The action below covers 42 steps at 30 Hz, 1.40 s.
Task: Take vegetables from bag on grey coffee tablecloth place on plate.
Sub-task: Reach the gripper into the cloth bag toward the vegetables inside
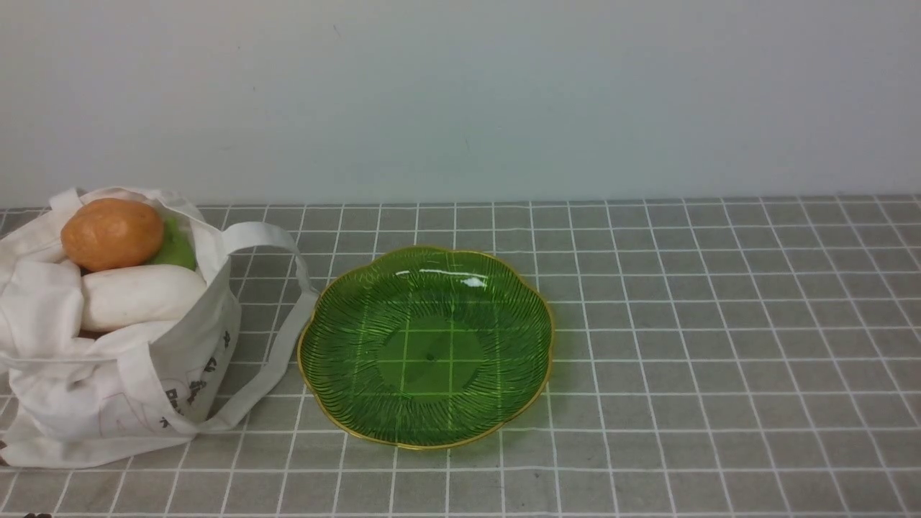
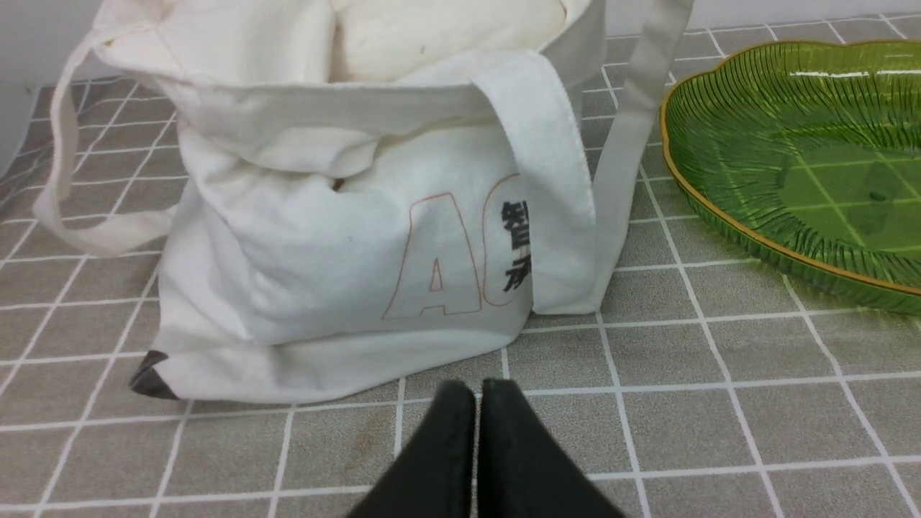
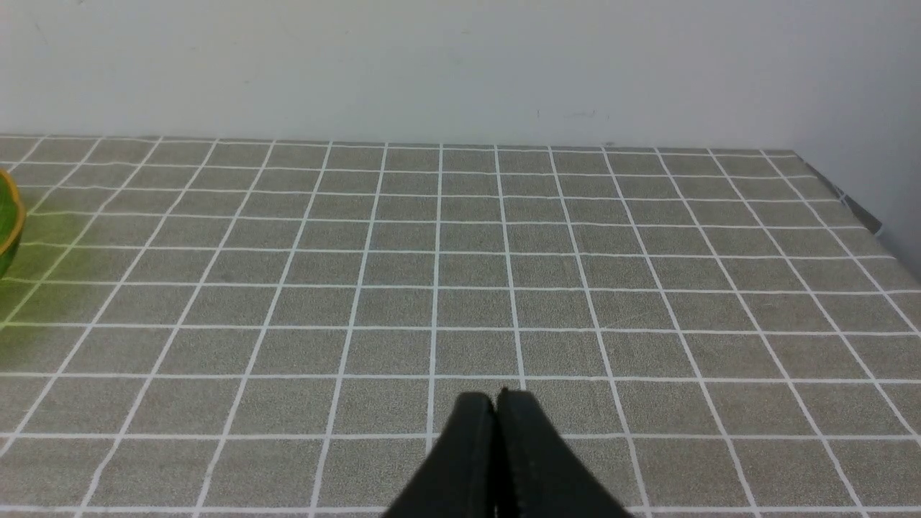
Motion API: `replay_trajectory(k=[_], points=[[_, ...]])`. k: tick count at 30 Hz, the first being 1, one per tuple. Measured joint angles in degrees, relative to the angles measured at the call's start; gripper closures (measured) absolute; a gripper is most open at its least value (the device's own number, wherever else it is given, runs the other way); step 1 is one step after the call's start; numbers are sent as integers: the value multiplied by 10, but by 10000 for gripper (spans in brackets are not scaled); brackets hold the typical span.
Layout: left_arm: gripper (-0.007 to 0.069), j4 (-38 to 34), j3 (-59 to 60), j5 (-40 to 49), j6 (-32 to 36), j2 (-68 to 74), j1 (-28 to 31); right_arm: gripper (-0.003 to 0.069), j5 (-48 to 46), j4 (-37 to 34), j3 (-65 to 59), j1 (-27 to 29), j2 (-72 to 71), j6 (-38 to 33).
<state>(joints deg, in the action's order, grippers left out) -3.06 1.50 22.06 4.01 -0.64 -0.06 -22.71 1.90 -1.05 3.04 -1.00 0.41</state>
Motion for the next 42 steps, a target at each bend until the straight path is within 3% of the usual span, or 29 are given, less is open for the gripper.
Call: replay_trajectory(k=[7,10,13,14,18,23,25,27,29,32,33,35,40,42], points=[[629,-19,0,-13,-5,0,0,672,0,0,0,0,0,0],[629,-90,1,-43,-40,0,0,672,0,0,0,0,0,0],[629,-223,1,-80,-88,0,0,672,0,0,0,0,0,0],[629,-230,1,-82,-90,0,0,672,0,0,0,0,0,0],[629,-349,2,-154,-105,0,0,672,0,0,0,0,0,0],[629,-493,-9,-367,-135,0,0,672,0,0,0,0,0,0],[629,-512,-47,-410,-147,0,0,672,0,0,0,0,0,0],[629,-486,-106,-418,-137,1,0,672,0,0,0,0,0,0],[629,-406,-183,-381,-98,12,0,672,0,0,0,0,0,0],[629,-249,-321,-232,-28,75,0,672,0,0,0,0,0,0],[629,-241,-329,-206,-25,87,0,672,0,0,0,0,0,0],[629,-159,-433,-6,-4,186,0,672,0,0,0,0,0,0],[629,-87,-568,335,22,403,0,672,0,0,0,0,0,0],[629,-76,-601,407,46,475,0,672,0,0,0,0,0,0]])
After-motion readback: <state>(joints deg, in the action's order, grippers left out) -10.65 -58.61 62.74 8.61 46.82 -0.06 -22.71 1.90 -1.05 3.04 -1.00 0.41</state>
